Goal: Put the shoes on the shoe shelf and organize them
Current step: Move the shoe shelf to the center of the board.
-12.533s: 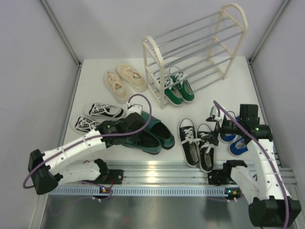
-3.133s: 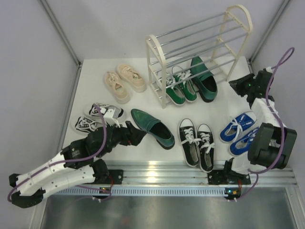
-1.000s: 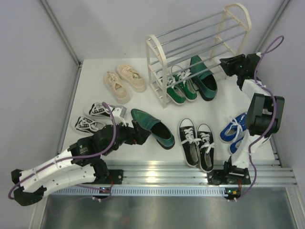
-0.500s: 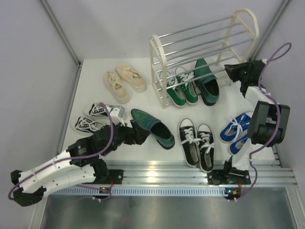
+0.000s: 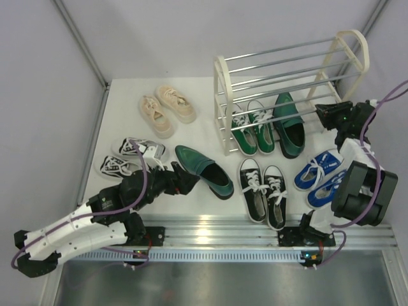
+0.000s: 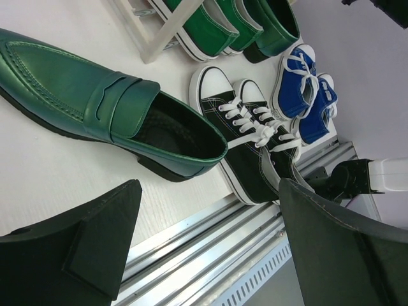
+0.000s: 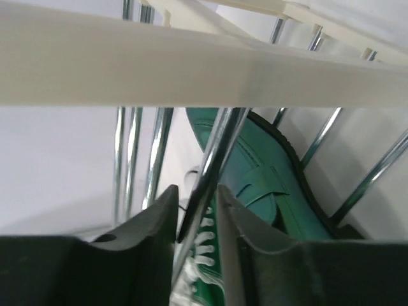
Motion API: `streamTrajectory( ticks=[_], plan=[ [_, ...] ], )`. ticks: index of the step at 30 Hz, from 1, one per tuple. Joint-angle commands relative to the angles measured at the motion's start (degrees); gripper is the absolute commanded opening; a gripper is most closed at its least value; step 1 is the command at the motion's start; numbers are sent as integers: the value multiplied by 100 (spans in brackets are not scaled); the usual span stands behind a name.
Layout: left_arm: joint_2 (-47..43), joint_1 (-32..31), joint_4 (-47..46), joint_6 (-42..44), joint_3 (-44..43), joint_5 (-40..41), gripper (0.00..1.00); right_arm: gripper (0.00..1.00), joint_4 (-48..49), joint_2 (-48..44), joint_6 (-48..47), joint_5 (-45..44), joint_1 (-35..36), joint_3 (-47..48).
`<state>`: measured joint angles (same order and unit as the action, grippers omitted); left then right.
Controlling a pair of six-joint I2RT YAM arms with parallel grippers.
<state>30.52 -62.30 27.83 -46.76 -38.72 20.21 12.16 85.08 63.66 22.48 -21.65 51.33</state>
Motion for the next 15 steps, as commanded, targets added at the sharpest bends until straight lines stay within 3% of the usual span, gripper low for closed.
streamTrajectory(
  ticks=[1, 3, 5, 7, 12, 14, 15],
  plan=[
    [33, 8, -480, 71, 84, -78, 94, 34, -215, -237, -1091, 511, -234, -246],
    [85, 8, -542, 149, 93, -87, 94, 44, -267, -482, -1425, 643, -365, -246],
    [103, 8, -586, 220, 110, -78, 94, 61, -354, -693, -1732, 731, -471, -299],
    [120, 8, -700, 325, 137, -61, 94, 69, -504, -1010, -1961, 837, -612, -325],
    [147, 8, -841, 606, 189, -35, 94, 72, -1364, -1843, -3138, 1074, -928, -317],
    [129, 8, -841, 686, 198, -34, 95, 73, -1786, -2055, -4187, 1415, -955, -229],
    [95, 8, -841, 773, 207, -34, 95, 77, -2066, -2239, -4613, 2122, -964, -229]
  ],
)
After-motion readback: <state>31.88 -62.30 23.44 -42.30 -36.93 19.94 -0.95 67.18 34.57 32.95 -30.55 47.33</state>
